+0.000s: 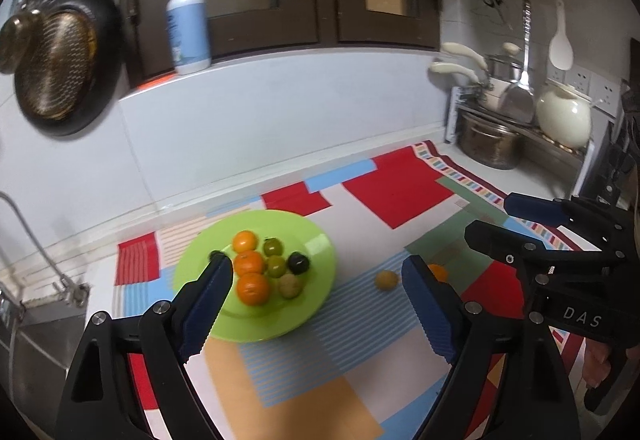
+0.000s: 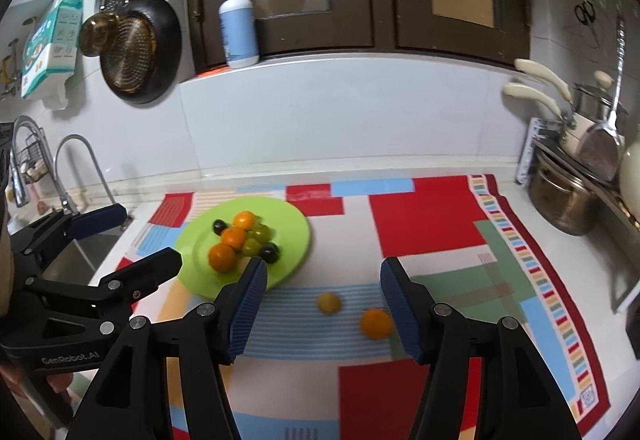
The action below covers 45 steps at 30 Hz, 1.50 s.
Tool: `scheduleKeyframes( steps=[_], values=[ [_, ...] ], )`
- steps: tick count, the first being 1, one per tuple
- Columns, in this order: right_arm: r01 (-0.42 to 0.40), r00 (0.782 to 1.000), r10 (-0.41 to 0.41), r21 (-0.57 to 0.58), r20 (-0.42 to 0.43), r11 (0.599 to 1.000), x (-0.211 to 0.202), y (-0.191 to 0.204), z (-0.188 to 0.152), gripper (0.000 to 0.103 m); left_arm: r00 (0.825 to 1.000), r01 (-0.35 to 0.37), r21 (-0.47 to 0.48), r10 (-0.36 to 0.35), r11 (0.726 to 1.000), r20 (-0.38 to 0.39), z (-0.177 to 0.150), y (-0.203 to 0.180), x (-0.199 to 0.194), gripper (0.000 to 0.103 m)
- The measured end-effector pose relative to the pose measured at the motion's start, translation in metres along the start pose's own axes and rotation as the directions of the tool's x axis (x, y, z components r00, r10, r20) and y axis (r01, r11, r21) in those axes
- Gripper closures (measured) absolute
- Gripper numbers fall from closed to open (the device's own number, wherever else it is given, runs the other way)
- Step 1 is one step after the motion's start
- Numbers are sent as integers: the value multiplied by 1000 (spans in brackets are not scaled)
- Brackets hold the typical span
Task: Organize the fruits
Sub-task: 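Withdraw both tools and move toward the last fruits on the cloth, then grasp a tan round fruit with the left tool while the right tool grasps a tangerine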
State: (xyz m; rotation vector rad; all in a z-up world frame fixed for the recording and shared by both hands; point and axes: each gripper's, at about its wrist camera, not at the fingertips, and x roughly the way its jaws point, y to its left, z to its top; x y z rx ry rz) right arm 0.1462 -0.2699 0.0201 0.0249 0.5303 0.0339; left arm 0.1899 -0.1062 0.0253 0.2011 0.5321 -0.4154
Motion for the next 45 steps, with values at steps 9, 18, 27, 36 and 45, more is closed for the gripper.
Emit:
scheduleKeyframes(
  steps=[9, 18, 27, 36, 45],
  values=[
    [40, 999, -40, 14, -37, 999, 9, -25, -14, 43, 996, 83, 98, -85, 992, 17, -5, -24, 28, 17],
    [35, 993, -34, 13, -112, 999, 39, -37, -31, 43, 988, 153, 170, -148, 973, -41, -14, -32, 74, 18],
    [32, 980, -26, 26, -195, 999, 77, -49, -45, 44, 973, 204, 182, -179, 962, -148, -29, -37, 125, 25],
    [4, 962, 13, 62, -272, 998, 114, -59, -58, 53, 948, 261, 189, -214, 947, -235, -35, -43, 162, 36],
    [-37, 956, 60, 82, -288, 996, 129, -59, -61, 62, 919, 314, 154, -259, 937, -298, -37, -49, 183, 58]
  ],
)
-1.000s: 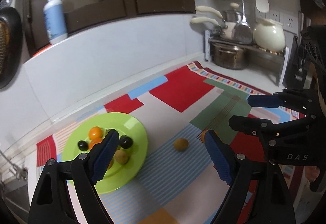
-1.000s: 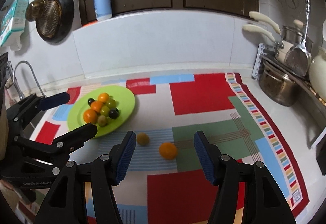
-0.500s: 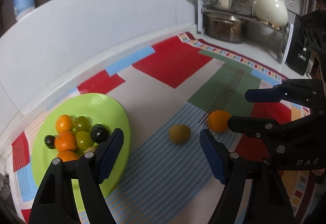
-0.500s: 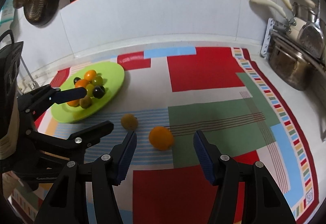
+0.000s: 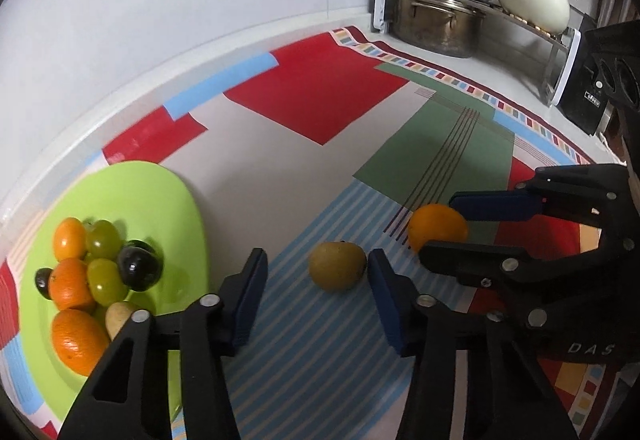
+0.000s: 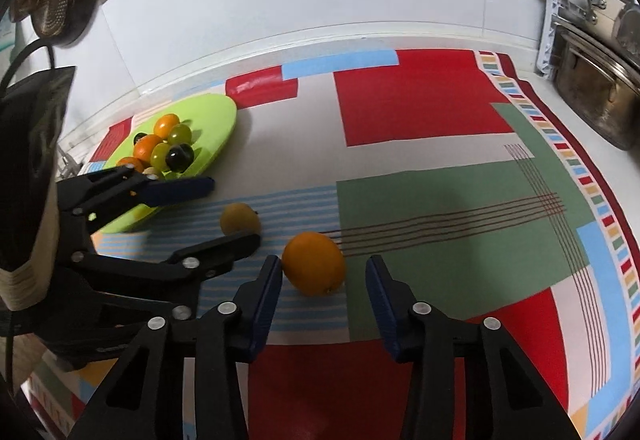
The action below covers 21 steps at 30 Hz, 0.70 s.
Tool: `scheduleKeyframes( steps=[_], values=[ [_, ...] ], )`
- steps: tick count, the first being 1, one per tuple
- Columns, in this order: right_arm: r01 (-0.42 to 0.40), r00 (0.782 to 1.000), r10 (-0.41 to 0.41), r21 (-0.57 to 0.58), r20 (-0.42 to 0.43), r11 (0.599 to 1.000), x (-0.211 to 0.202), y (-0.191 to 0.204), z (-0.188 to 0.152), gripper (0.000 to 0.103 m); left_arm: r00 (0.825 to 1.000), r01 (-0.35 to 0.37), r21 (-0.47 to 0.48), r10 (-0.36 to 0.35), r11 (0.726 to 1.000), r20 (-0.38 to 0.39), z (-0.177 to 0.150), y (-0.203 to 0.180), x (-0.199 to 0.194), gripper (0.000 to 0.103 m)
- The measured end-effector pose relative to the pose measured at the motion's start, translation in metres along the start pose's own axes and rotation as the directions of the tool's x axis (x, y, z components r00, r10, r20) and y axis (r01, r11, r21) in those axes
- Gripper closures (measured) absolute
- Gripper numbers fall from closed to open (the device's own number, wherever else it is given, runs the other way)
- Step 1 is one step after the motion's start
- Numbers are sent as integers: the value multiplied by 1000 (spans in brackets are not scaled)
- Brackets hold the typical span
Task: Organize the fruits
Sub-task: 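Grasp a tan round fruit with the left tool while the right tool grasps a tangerine, then carry the tan fruit and tangerine over the green plate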
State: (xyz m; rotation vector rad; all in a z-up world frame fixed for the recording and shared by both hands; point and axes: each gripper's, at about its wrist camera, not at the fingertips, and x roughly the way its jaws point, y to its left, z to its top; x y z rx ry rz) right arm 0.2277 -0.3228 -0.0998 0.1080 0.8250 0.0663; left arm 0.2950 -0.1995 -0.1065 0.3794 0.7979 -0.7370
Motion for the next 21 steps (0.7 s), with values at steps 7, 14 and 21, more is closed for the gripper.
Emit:
scheduleKeyframes(
  steps=[7, 14, 21],
  values=[
    [-25, 1000, 25, 5, -10, 1000, 7, 1, 3, 70, 1000, 22, -28, -22, 999, -12, 2, 1, -2, 75],
    [-31, 999, 30, 29, 10, 999, 0, 3, 2, 70, 1000, -17, -39, 17, 999, 3, -1, 2, -19, 75],
    [-35, 998, 34, 10, 45, 999, -16, 16, 5, 71, 999, -35, -99, 38, 995, 30, -5, 6, -47, 75]
  ],
)
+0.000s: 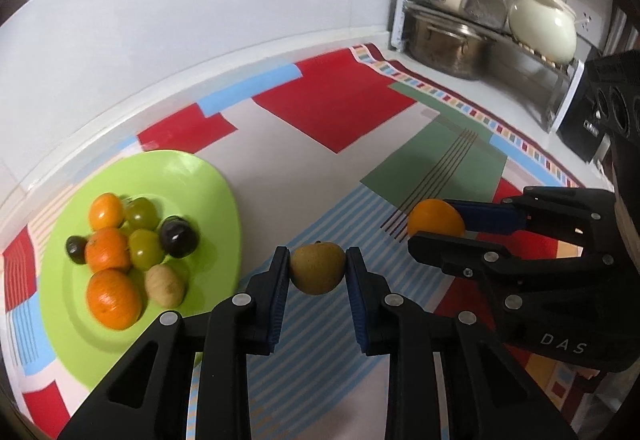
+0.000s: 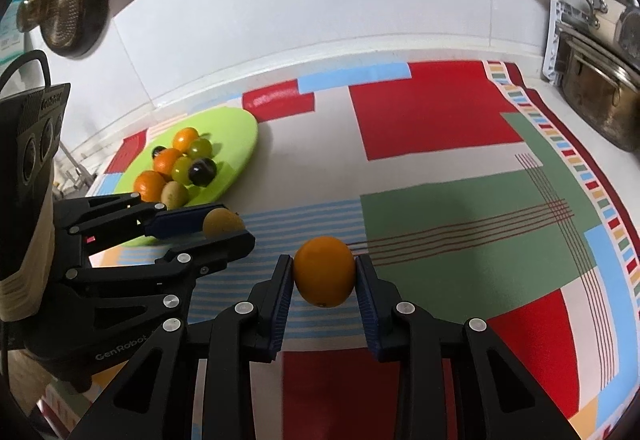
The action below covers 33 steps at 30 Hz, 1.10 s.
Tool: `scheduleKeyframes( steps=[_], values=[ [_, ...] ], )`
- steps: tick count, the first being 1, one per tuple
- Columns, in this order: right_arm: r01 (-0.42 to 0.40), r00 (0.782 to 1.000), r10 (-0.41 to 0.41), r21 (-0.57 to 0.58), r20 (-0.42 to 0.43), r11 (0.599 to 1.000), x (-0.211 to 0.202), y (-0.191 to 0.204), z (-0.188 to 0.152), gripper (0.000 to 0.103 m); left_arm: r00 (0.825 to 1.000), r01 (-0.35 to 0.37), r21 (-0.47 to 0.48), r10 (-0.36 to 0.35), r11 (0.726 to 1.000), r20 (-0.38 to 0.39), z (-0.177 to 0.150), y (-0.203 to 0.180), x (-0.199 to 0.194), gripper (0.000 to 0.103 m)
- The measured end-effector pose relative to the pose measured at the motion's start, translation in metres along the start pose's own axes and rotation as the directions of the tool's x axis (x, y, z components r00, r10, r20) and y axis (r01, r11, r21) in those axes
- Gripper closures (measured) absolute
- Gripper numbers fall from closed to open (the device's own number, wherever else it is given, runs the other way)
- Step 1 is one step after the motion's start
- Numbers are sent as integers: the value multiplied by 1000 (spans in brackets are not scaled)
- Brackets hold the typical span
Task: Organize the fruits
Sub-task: 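Carry the tan fruit and tangerine over the green plate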
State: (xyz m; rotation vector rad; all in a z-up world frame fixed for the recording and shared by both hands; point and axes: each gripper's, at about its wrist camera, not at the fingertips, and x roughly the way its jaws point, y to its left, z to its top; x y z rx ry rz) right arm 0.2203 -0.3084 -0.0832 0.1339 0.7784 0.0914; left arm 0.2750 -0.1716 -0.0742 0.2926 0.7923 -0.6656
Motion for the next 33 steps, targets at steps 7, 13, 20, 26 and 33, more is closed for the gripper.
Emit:
scheduleKeyframes(
  steps=[7, 13, 20, 26, 33],
  values=[
    [-21, 999, 22, -23, 43, 1000, -20, 19, 5, 70, 999, -25, -58, 26, 998, 26, -5, 8, -29, 75],
    [-42, 997, 45, -51, 70, 998, -34, 38, 9, 71, 996, -69, -95, 74, 993, 53, -12, 16, -55, 75],
    [-60, 993, 69, -89, 98, 994, -46, 58, 16, 70, 987, -118, -144, 133, 982, 93, -20, 28, -87, 75],
    [-69, 989, 83, -116, 122, 991, -54, 73, 22, 71, 975, -157, -173, 181, 972, 132, -24, 36, -113, 75],
    [-79, 983, 99, -133, 152, 988, -60, 87, 32, 71, 957, -211, -205, 245, 956, 157, -26, 47, -133, 75]
  ],
)
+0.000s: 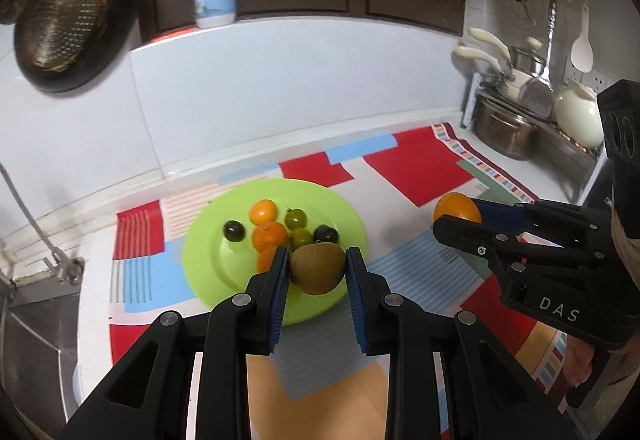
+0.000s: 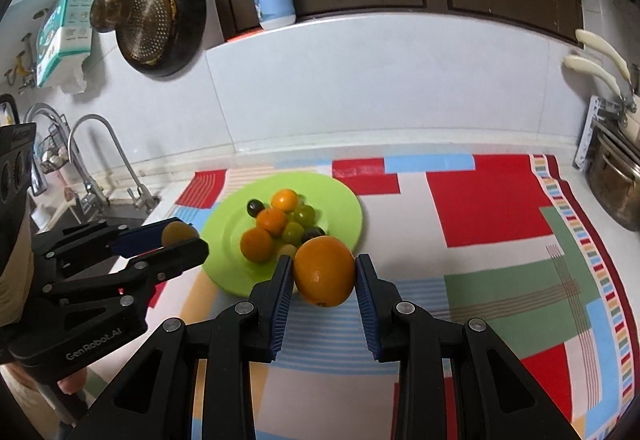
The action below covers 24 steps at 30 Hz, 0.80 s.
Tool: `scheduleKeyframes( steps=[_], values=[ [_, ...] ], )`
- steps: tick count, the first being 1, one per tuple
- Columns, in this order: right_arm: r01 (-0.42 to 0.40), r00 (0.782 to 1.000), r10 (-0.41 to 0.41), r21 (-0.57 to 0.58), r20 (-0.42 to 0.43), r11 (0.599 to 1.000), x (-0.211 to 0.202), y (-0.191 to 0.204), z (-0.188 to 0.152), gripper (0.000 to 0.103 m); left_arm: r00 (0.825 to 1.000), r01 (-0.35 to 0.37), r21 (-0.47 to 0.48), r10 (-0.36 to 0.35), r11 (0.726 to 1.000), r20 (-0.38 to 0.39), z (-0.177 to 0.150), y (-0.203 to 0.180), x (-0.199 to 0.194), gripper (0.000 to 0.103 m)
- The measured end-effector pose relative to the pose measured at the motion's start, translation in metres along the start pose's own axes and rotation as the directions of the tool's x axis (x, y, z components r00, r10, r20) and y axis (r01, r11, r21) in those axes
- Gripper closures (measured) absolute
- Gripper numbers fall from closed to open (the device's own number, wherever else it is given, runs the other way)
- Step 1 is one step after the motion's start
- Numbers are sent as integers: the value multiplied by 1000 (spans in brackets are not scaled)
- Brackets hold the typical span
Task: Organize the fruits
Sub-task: 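Carry the tan fruit and tangerine over the green plate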
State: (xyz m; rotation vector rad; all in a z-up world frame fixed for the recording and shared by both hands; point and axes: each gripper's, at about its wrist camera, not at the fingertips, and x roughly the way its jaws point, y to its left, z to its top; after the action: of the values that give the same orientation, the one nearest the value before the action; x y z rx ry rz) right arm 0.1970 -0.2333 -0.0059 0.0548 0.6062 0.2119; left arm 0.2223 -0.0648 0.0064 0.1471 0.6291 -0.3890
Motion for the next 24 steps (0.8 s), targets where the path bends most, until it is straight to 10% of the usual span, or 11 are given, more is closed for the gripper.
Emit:
scheduleKeyframes(
  steps=[24],
  values=[
    [-7, 1000, 6, -46, -16, 999, 51, 13, 40, 70, 994, -111, -63, 111, 992, -2, 17, 49, 18, 75]
  ],
)
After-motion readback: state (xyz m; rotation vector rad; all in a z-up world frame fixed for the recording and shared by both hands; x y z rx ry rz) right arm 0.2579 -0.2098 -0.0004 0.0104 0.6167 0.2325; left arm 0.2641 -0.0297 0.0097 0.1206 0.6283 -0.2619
